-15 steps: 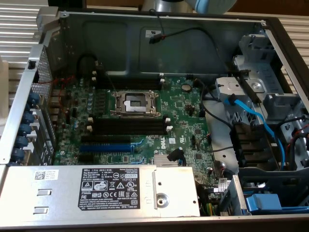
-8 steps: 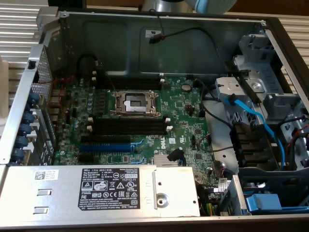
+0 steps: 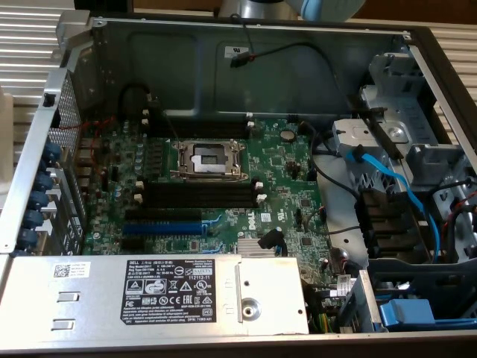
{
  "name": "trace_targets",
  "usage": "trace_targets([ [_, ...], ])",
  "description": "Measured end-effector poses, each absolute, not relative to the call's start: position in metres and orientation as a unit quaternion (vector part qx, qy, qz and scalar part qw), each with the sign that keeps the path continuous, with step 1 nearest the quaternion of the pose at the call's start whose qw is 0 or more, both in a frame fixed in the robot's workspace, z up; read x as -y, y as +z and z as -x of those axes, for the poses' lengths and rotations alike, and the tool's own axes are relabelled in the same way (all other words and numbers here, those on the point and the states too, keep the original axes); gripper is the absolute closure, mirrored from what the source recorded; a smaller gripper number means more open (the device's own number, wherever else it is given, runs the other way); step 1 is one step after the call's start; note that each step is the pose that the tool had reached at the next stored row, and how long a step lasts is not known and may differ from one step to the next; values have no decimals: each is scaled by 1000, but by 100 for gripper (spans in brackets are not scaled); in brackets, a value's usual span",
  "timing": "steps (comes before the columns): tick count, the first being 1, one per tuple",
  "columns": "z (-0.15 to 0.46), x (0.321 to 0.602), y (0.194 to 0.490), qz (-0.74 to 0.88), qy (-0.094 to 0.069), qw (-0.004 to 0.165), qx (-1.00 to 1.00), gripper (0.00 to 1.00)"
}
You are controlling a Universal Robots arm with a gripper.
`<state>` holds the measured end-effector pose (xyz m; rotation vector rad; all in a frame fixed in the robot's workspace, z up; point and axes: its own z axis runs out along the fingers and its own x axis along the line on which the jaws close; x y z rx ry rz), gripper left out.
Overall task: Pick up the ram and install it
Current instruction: 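Pick up the ram and move it above insertion slot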
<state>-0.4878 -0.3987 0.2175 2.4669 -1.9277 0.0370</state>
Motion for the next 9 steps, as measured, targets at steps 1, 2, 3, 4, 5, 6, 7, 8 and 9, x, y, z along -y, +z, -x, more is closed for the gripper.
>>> trace_targets([
  [1, 488, 399, 217, -788, 12, 5, 616, 90],
  [2, 488, 399, 217, -788, 12, 5, 616, 90],
  [3, 488, 399, 216, -788, 12, 5, 616, 90],
  [4, 488, 399, 216, -788, 12, 5, 616, 90],
  [5, 488, 399, 216, -788, 12, 5, 616, 90],
  [6, 488, 399, 216, -788, 12, 5, 616, 90],
  [7, 488, 399, 216, -788, 12, 5, 616, 90],
  [8, 488, 399, 216, -788, 12, 5, 616, 90],
  [9, 488, 399, 216, -788, 12, 5, 616, 90],
])
